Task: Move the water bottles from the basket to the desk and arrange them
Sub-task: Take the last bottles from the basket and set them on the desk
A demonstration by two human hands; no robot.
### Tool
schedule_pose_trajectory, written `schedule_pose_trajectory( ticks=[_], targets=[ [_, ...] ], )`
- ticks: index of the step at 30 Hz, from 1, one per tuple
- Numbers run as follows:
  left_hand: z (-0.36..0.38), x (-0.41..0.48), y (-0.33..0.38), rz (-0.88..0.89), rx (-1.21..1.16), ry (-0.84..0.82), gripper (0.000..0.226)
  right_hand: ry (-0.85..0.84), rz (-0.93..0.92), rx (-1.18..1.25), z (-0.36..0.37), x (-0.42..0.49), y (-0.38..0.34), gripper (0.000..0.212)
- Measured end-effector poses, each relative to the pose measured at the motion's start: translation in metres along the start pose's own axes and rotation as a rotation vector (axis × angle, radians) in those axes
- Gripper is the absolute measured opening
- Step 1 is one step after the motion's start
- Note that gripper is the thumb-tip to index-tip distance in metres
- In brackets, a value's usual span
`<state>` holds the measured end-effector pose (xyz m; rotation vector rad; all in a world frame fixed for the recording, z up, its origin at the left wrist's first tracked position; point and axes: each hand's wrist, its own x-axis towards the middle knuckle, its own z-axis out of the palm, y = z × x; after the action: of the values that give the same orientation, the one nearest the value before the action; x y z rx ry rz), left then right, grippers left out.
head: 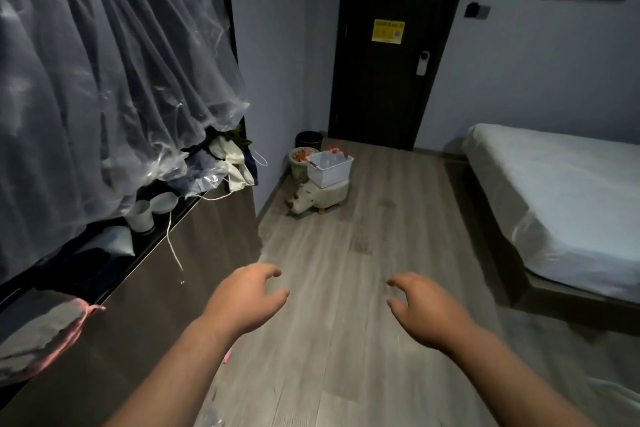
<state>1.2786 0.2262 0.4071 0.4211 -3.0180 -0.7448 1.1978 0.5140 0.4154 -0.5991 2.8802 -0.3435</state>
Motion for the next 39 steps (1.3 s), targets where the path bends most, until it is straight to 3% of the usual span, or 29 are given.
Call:
schedule_pose_trajectory(
  ticks=[25,39],
  targets=[
    [0.042,0.288,0.16,0.028,0.14,0.023,0.047,0.059,-0.046,0.038,-0.097,0.267,0.185,0.045],
    [0.058,0.462,0.139,-0.004,0.052,-0.003,0.048,-0.006,-0.047,0.029,-0.106,0.44,0.207,0.046]
  ],
)
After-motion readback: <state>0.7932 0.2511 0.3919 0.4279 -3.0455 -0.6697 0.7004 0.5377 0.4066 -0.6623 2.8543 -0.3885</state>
